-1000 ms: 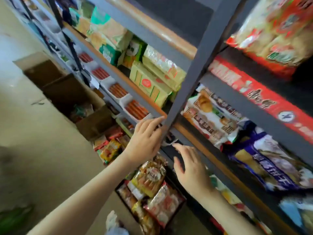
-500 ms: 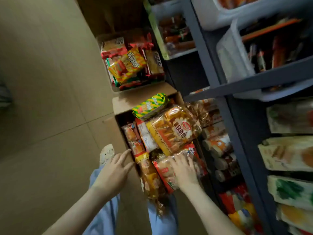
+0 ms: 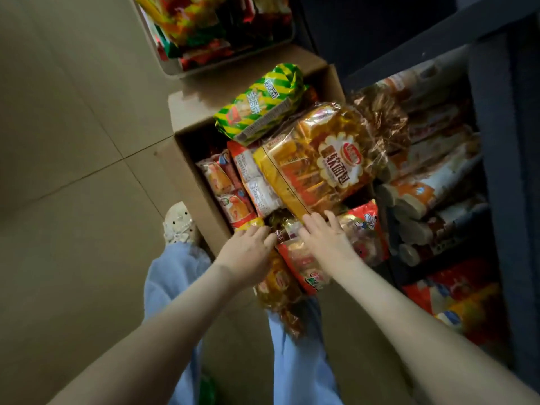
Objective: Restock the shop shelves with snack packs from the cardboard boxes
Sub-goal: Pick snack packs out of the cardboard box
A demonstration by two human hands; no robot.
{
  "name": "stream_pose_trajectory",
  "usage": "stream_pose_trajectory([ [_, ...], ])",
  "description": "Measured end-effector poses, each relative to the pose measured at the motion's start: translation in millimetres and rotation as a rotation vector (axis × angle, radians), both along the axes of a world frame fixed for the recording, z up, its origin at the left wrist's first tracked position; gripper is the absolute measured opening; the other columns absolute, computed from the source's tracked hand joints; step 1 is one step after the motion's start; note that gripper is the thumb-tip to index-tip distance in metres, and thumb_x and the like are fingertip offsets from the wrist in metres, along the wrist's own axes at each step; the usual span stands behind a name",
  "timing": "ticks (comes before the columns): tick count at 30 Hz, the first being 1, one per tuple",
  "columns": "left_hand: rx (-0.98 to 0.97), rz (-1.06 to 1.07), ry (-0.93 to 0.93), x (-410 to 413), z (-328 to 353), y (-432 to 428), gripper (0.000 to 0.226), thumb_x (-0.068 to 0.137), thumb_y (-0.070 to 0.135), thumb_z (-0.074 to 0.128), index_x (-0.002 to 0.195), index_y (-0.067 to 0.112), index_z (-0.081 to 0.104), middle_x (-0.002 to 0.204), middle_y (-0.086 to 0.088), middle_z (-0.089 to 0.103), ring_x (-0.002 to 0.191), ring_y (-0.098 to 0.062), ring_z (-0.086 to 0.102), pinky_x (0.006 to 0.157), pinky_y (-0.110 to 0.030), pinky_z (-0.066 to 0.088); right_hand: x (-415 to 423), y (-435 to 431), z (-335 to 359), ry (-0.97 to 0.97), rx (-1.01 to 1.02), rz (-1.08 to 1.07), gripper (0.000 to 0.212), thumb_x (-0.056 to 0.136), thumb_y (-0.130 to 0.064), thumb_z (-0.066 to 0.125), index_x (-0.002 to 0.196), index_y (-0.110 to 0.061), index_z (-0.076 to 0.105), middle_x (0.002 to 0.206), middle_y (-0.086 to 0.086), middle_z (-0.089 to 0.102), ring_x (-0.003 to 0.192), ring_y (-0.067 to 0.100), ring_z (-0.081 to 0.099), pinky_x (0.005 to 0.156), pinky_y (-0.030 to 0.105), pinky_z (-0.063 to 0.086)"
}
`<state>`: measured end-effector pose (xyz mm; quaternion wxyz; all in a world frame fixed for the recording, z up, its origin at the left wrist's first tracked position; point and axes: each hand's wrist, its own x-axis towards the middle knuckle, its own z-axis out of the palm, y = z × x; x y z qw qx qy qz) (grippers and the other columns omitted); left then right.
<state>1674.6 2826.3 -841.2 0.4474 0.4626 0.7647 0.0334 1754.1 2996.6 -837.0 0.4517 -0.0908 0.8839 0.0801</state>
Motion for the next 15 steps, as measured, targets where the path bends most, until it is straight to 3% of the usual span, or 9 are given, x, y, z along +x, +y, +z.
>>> stream_pose_trajectory([
  [3, 0.055, 0.011, -0.071, 7, 27, 22, 0.073, 0.091, 0.052, 0.052, 0.147, 0.013, 0.027, 0.147, -0.007, 0.037, 0.133, -0.025, 0.037, 0.109, -0.038, 0.033, 2, 0, 39, -0.032, -0.006, -0.048, 0.054, 0.089, -0.008, 0.056, 0.138, -0.01, 0.035, 0.131, 0.011, 0.05, 0.125, 0.031, 0.042, 0.114, 0.046, 0.016],
  [5, 0.046, 0.033, -0.121, 10, 44, 36, 0.088, 0.085, 0.057, 0.058, 0.15, 0.012, 0.021, 0.151, -0.009, 0.033, 0.136, -0.026, 0.036, 0.11, -0.042, 0.033, -3, -7, 64, -0.059, -0.007, -0.013, 0.047, 0.095, -0.009, 0.046, 0.141, -0.006, 0.036, 0.135, 0.015, 0.046, 0.129, 0.033, 0.038, 0.114, 0.047, 0.013],
  [7, 0.019, 0.091, -0.195, 9, 74, 48, 0.094, 0.081, 0.055, 0.063, 0.149, 0.009, 0.016, 0.148, -0.01, 0.037, 0.131, -0.028, 0.042, 0.105, -0.041, 0.037, -10, -13, 98, 0.012, 0.004, -0.01, 0.047, 0.091, -0.019, 0.056, 0.135, -0.006, 0.047, 0.127, 0.013, 0.052, 0.123, 0.03, 0.043, 0.108, 0.044, 0.015],
  [9, 0.038, 0.149, -0.136, 0, 110, 53, 0.087, 0.086, 0.043, 0.063, 0.148, 0.011, 0.012, 0.135, -0.007, 0.049, 0.115, -0.027, 0.053, 0.089, -0.041, 0.047, -23, -14, 138, 0.18, 0.044, 0.02, 0.044, 0.064, -0.033, 0.08, 0.103, -0.016, 0.072, 0.093, 0.002, 0.066, 0.093, 0.019, 0.06, 0.095, 0.038, 0.028],
  [11, 0.091, 0.164, 0.021, -20, 156, 55, 0.078, 0.09, 0.029, 0.057, 0.149, 0.012, 0.009, 0.127, -0.005, 0.056, 0.109, -0.027, 0.055, 0.084, -0.04, 0.05, -37, -6, 185, 0.313, 0.037, -0.013, 0.028, 0.051, -0.03, 0.081, 0.077, -0.021, 0.076, 0.072, -0.005, 0.064, 0.076, 0.014, 0.062, 0.091, 0.035, 0.03],
  [13, 0.119, 0.192, 0.116, -42, 209, 51, 0.066, 0.091, 0.028, 0.054, 0.146, 0.012, 0.02, 0.122, -0.005, 0.058, 0.111, -0.027, 0.056, 0.085, -0.036, 0.047, -50, -3, 239, 0.471, 0.042, -0.048, 0.026, 0.06, -0.024, 0.07, 0.086, -0.025, 0.073, 0.079, -0.007, 0.064, 0.084, 0.014, 0.063, 0.101, 0.039, 0.026],
  [15, 0.17, 0.288, 0.157, -66, 267, 44, 0.05, 0.089, 0.035, 0.056, 0.132, 0.015, 0.037, 0.117, -0.004, 0.06, 0.109, -0.027, 0.058, 0.084, -0.035, 0.046, -68, -2, 296, 0.695, 0.02, -0.109, 0.058, 0.056, -0.018, 0.075, 0.113, -0.022, 0.066, 0.105, 0.001, 0.065, 0.107, 0.021, 0.06, 0.109, 0.046, 0.016],
])
